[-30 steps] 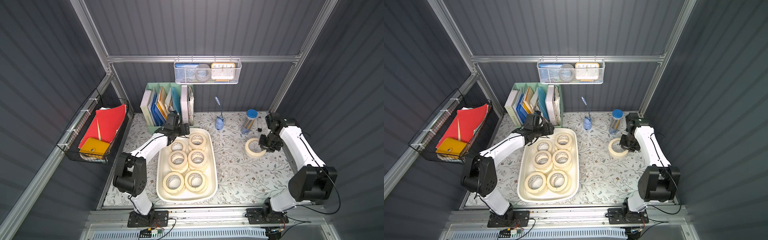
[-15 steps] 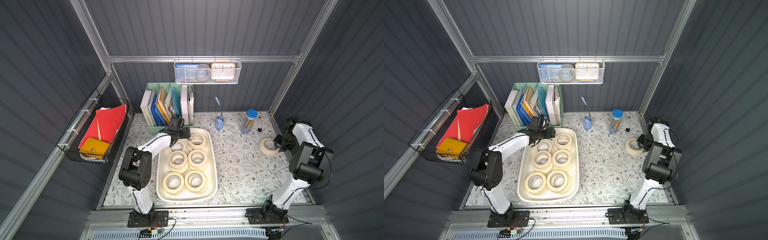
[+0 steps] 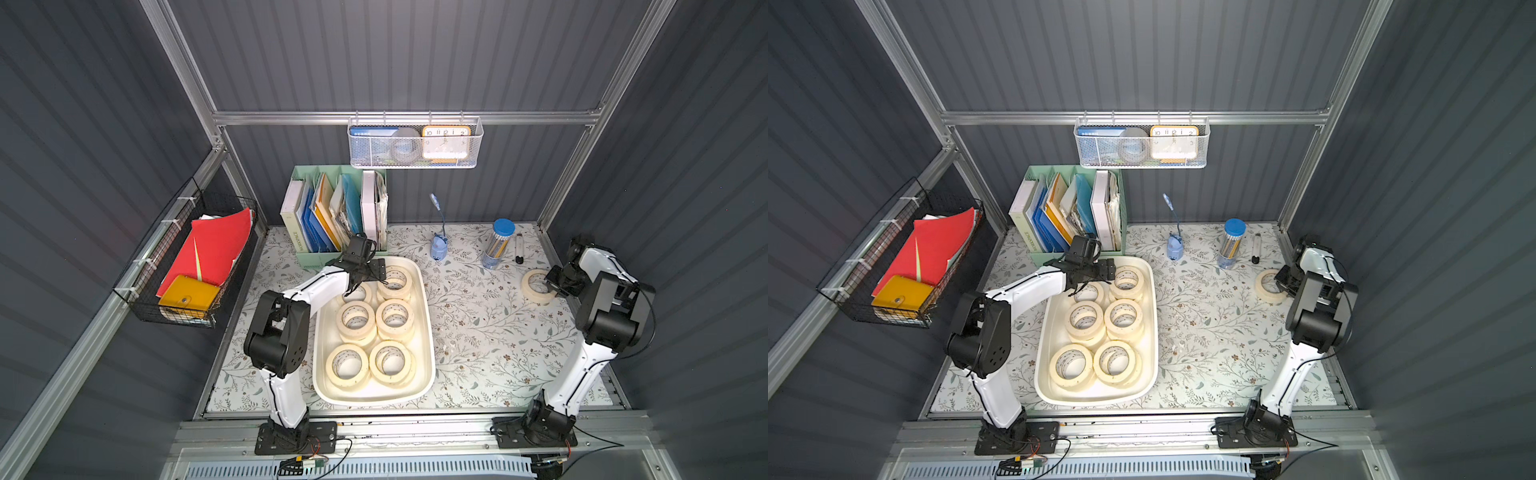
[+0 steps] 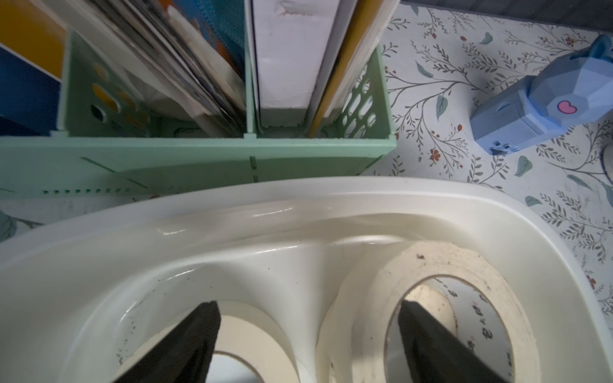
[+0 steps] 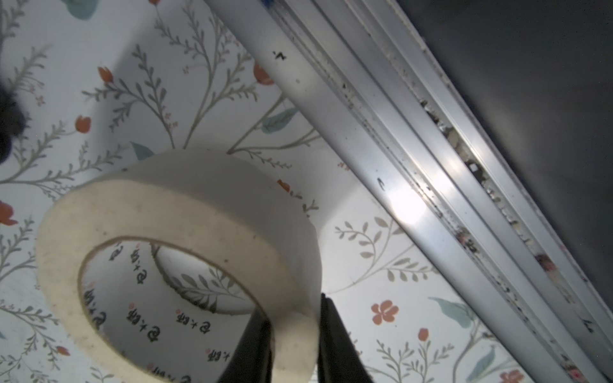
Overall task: Take out the art tape in the storage box
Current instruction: Place the art tape at the center of the board, then pick up the art tape from the storage box.
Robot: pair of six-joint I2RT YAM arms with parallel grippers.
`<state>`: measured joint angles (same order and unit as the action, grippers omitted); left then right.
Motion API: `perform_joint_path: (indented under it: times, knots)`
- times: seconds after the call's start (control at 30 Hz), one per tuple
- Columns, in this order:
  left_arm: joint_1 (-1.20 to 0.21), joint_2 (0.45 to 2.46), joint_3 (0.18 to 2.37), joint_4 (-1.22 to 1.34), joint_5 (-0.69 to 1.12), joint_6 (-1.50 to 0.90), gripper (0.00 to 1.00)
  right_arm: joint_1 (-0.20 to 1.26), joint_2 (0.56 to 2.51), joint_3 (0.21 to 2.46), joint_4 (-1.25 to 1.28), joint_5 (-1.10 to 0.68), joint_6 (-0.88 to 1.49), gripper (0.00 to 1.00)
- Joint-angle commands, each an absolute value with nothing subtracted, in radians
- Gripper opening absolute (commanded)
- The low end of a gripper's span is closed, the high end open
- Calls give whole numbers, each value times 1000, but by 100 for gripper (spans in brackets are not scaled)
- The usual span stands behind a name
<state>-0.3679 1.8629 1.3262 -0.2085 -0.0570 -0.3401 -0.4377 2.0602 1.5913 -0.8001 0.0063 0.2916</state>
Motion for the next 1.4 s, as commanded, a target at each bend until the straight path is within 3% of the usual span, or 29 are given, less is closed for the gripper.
perform_joint_path:
  times: [0.0, 0.03, 0.13, 0.3, 0.53, 0.73, 1.07, 1.37]
  knots:
    - [-373, 1883, 1362, -230, -65, -336, 92, -438, 2050, 1570, -776, 6, 277, 56]
    - [-374, 1886, 1365, -230, -60, -338, 92, -438, 2033, 1561, -779, 15, 271, 67]
    - [-378, 1899, 1376, -231, -46, -339, 92, -437, 1959, 1534, -807, 32, 256, 77]
    - [-395, 1932, 1405, -292, -30, -338, 90, -399, 1763, 1426, -849, -2, 254, 78]
    - [-406, 1949, 1365, -329, -2, -364, 84, -169, 1558, 1274, -886, -18, 307, 78]
    - [-407, 1962, 1366, -312, -7, -379, 58, 75, 1516, 1259, -924, -50, 375, 78]
    - [-411, 1958, 1405, -340, -41, -357, 21, 298, 1511, 1349, -972, -65, 441, 77]
    - [-450, 1858, 1490, -447, -92, -310, 19, 443, 1717, 1649, -965, -103, 438, 74]
